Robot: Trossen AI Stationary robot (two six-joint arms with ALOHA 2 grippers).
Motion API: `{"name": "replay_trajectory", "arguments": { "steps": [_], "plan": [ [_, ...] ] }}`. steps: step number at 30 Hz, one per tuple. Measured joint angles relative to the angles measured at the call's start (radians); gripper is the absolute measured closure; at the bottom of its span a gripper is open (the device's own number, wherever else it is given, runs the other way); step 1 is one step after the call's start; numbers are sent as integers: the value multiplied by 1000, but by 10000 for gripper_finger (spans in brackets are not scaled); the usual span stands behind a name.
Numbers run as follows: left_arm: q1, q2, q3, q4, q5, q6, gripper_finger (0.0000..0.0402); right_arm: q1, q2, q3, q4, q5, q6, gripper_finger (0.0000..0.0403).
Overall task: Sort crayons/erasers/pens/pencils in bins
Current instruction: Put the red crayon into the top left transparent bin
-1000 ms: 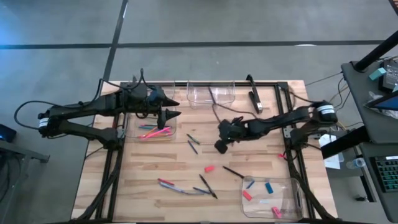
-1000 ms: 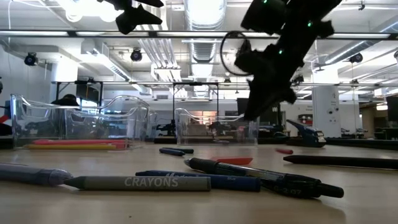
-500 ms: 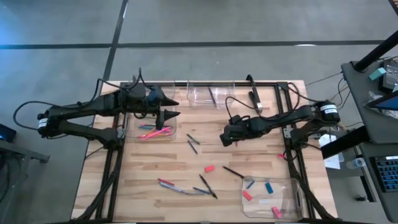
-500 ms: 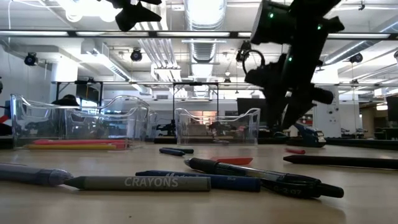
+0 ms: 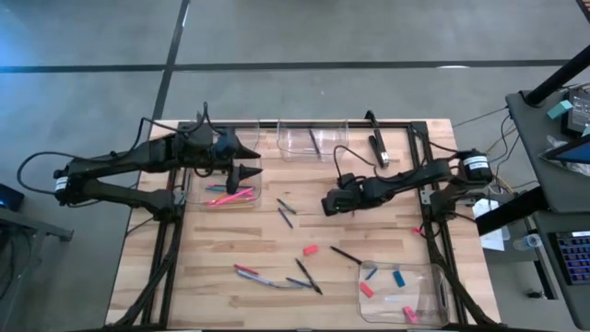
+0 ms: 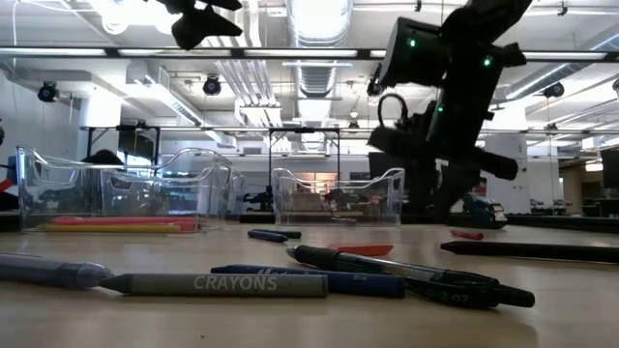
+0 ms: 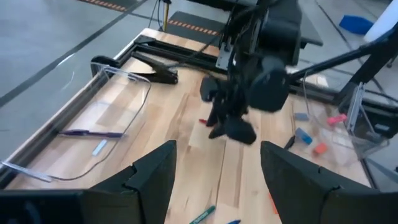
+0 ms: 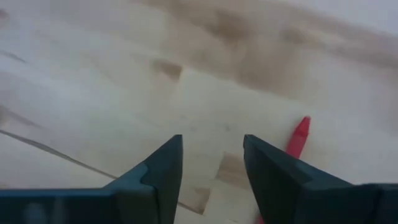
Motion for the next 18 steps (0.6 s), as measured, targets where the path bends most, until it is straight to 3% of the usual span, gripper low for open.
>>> {"name": "replay_trajectory", "arguments": {
  "steps": [13,18],
  "plan": [
    [0,-12,-1,-46,7,39,185,-16,-64,-88,-6,-17,130,252],
    [0,-12,-1,-45,6,46,185,-15,-73,-154,80,-50,157,238]
  ]
}}
